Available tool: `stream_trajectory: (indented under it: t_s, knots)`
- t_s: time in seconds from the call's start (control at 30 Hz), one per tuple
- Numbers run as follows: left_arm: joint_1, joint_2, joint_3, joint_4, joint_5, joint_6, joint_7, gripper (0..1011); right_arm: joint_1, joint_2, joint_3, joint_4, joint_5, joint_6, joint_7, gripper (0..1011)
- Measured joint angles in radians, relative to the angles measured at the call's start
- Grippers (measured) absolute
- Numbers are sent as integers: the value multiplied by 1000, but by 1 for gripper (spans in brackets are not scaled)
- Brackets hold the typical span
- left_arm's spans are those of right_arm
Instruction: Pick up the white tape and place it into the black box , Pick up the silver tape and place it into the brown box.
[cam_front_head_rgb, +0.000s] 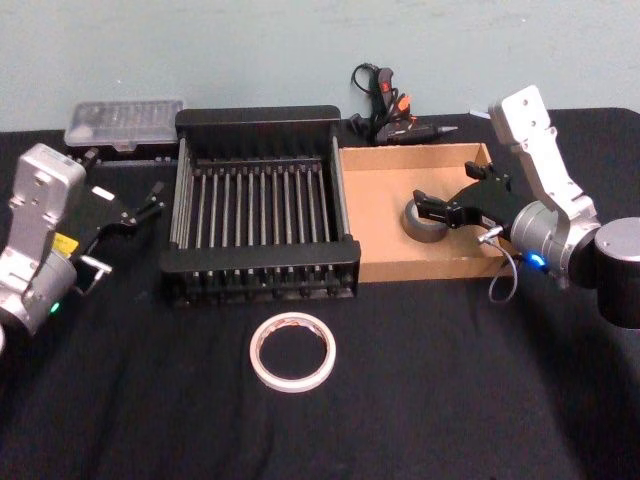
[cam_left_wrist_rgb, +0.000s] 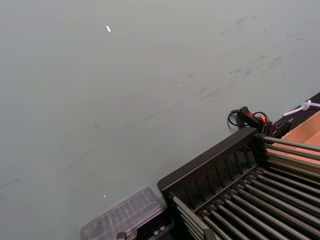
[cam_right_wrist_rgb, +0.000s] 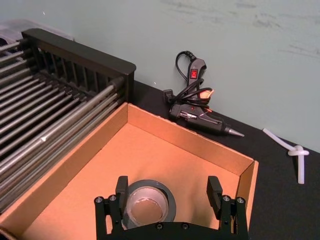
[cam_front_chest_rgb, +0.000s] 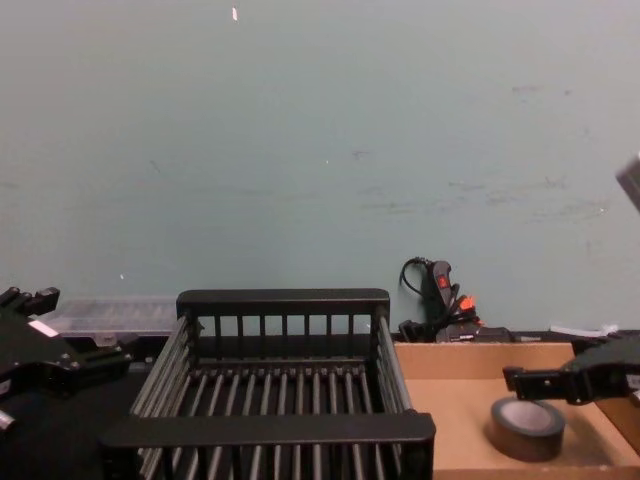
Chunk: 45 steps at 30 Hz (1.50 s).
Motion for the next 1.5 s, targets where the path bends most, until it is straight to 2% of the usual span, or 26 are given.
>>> stream_trajectory:
  t_s: [0.27,0.43,0.5,0.63,0.9,1.2,1.5]
  knots:
    - [0,0,0,0,0,0,0,1001,-34,13,16,-72,21,23,8,1002]
    - [0,0,0,0,0,0,0,1001,-82,39,29,-165,49,50,23,1002]
    - [0,0,0,0,0,0,0,1001,-90,43,30,-179,53,54,25,1002]
    - [0,0,0,0,0,0,0,1002,-144,75,34,-268,84,85,45,1002]
    - [0,0,0,0,0,0,0,1001,-214,117,38,-371,121,121,55,1002]
    - [0,0,0,0,0,0,0,1002,-266,161,28,-427,150,140,72,1002]
    - [0,0,0,0,0,0,0,1001,-281,198,-18,-446,173,157,107,1002]
